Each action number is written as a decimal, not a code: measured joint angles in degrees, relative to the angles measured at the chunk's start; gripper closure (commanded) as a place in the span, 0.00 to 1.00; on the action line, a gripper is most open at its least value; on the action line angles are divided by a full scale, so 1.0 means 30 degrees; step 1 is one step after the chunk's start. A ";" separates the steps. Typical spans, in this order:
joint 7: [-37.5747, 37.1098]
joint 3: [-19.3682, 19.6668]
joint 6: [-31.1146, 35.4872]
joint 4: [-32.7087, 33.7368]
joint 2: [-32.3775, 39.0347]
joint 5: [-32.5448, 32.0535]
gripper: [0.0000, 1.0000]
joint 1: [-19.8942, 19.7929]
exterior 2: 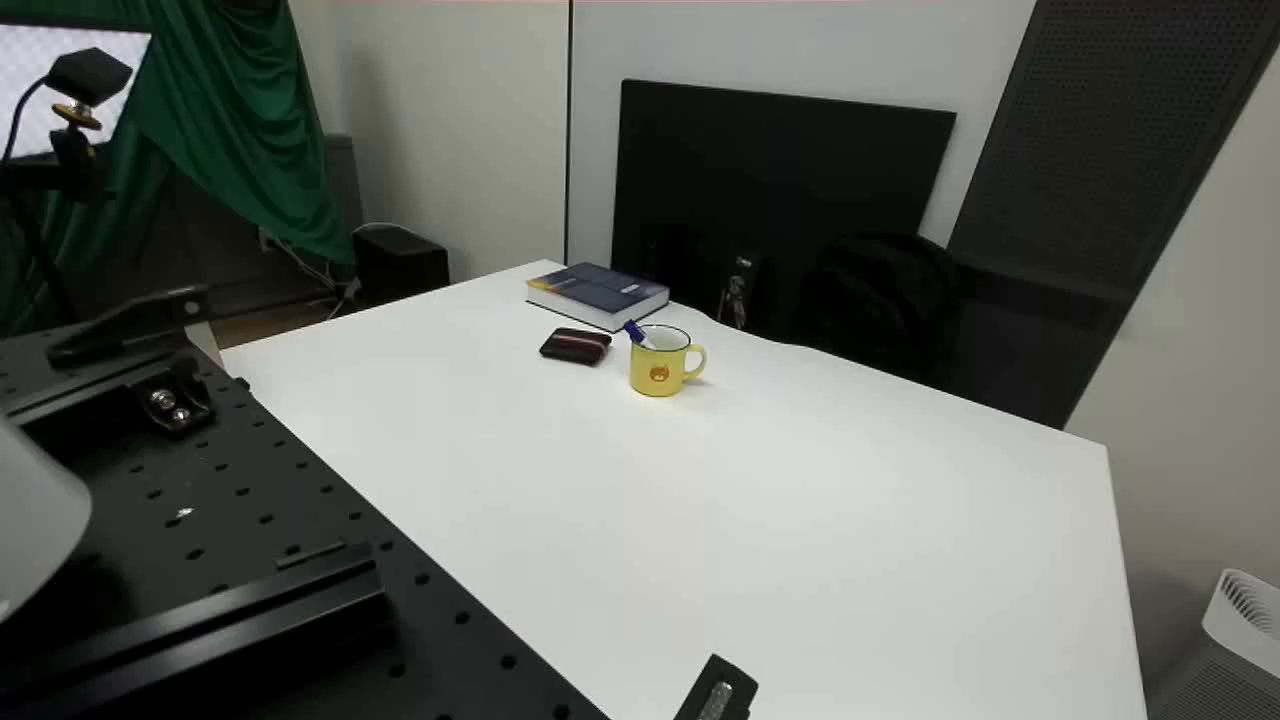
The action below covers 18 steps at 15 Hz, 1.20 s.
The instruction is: Pick up the marker from the cup and put it on the table
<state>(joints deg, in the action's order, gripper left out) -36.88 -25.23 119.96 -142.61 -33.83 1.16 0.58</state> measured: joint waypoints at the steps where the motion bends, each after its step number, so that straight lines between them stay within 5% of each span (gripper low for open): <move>1: 0.0001 0.0000 0.0006 0.0002 0.0002 -0.0001 0.00 0.0000; 7: -0.0008 0.0097 0.0011 -0.0014 0.0055 -0.0189 0.00 0.0139; 13: -0.0242 0.0226 0.1353 -0.0829 0.1287 -0.2768 0.00 -0.0220; 18: -0.0024 0.1811 0.3886 -0.1163 0.3616 -0.3838 0.00 -0.0875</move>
<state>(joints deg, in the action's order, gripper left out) -36.95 -19.80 131.62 -146.10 -22.99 -10.35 -2.05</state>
